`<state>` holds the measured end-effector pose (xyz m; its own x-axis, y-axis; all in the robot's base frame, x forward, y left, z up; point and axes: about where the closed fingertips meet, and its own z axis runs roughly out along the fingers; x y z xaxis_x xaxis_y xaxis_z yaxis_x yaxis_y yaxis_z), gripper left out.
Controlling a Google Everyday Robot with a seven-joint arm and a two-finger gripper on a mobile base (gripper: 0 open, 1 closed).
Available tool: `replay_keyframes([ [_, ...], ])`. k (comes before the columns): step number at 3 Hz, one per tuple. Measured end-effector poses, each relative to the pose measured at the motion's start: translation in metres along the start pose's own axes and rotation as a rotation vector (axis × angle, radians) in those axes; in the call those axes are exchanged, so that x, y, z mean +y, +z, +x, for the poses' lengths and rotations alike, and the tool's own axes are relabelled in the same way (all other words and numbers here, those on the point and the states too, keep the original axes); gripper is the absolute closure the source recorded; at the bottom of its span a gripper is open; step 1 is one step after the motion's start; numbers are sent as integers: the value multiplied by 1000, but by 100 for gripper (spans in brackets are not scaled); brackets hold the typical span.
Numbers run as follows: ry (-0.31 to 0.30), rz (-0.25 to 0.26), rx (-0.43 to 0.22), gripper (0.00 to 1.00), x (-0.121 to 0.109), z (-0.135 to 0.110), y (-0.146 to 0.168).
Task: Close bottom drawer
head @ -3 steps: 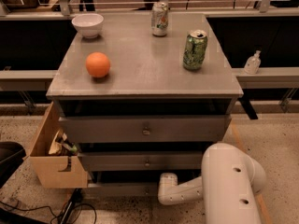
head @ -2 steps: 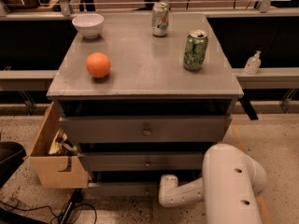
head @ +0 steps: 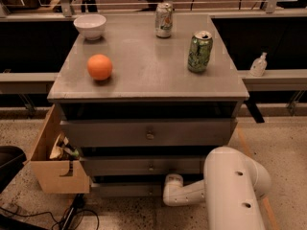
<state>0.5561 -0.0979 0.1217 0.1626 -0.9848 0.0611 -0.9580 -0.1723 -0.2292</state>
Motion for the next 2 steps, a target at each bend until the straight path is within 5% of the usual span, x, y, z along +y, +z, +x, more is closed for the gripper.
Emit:
replay_keyframes([
  [2, 9, 37, 17, 100, -21, 13, 2],
])
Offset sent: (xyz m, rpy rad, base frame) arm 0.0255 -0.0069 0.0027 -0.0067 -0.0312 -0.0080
